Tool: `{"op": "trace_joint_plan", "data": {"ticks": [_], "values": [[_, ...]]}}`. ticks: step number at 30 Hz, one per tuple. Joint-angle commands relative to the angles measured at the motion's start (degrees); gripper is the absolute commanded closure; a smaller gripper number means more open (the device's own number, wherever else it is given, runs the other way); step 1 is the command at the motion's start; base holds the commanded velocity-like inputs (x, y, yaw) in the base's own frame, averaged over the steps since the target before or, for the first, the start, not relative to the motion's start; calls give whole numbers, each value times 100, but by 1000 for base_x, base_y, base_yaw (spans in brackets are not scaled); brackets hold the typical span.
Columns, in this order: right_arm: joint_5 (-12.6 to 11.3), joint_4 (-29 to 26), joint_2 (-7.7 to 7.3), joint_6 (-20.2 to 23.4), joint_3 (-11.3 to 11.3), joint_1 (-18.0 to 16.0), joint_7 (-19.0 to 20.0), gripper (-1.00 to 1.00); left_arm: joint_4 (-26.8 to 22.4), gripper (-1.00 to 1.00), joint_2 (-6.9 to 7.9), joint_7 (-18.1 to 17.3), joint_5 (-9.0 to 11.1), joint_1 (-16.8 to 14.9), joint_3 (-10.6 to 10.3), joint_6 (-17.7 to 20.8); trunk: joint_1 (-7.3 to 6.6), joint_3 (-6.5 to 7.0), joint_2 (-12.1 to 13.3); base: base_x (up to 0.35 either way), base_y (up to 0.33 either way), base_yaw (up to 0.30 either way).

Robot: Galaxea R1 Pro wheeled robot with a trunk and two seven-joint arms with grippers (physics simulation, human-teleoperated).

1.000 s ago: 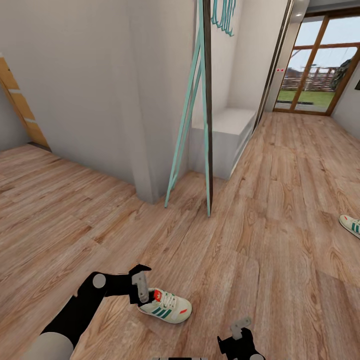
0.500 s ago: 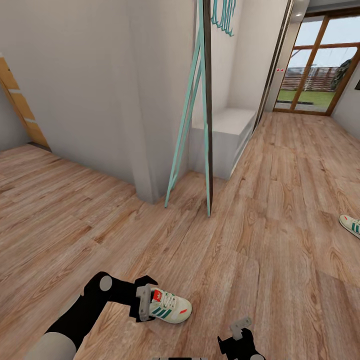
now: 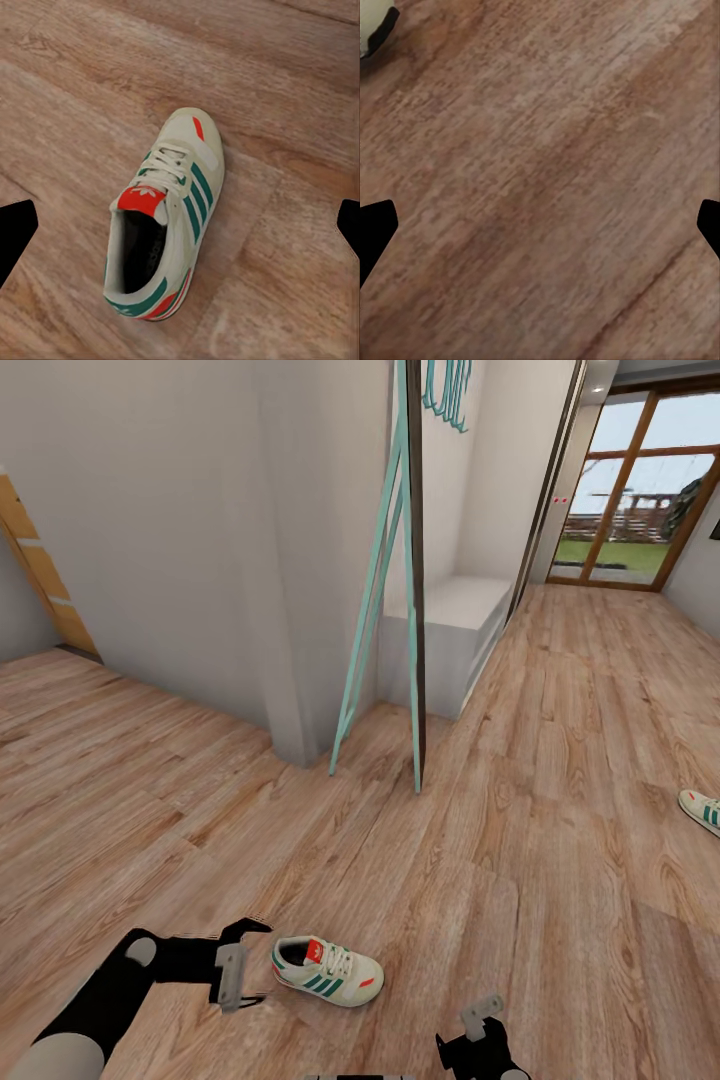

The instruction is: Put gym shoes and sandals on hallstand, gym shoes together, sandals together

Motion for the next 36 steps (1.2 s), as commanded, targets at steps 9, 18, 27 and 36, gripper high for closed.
{"op": "trace_joint_plan", "data": {"ticks": [9,18,27,36], "values": [[5,13,2,1,1,0,0,-100,364,-100,24,3,-4,0,596,-755,0,0,0,0,0,0],[7,58,3,2,2,0,-2,-100,360,-100,23,3,7,0,667,-933,0,0,0,0,0,0],[7,95,6,2,3,7,0,-100,283,-100,22,3,10,0,682,-964,0,0,0,0,0,0],[7,103,6,2,3,15,-1,-100,42,-100,23,3,11,0,718,-965,0,0,0,10,20,0]]}}
